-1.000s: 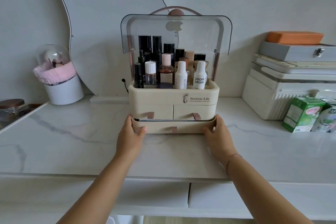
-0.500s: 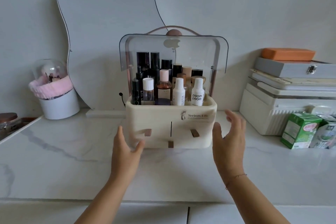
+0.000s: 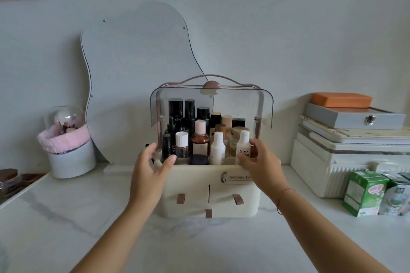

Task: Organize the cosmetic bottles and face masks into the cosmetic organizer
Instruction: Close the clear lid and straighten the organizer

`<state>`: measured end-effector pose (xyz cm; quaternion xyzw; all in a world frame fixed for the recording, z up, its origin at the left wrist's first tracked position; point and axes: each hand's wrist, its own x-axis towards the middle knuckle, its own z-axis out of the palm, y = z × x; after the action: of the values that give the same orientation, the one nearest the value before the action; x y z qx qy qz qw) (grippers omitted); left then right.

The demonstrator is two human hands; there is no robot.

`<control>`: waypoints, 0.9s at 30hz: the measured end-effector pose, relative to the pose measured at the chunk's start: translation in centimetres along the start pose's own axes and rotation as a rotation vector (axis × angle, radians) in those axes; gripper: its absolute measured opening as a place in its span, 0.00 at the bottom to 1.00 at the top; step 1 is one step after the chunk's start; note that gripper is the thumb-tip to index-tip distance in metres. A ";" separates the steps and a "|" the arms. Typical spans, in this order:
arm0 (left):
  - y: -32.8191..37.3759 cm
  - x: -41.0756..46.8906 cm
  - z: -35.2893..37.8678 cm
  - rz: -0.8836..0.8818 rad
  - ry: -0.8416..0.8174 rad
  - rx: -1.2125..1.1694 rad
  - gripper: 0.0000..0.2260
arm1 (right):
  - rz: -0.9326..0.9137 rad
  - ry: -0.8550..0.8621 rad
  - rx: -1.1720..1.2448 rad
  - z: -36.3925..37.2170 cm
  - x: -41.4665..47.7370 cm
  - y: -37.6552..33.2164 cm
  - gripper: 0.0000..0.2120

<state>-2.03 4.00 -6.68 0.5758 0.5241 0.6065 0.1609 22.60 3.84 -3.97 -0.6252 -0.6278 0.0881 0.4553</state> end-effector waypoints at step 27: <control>-0.3 2.5 0.4 0.037 -0.075 0.025 0.15 | -0.156 -0.093 -0.083 2.4 1.2 -7.0 0.18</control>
<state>-2.55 6.28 -5.70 0.6095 0.5148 0.5808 0.1619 16.26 4.57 -0.07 -0.5881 -0.6979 0.0553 0.4050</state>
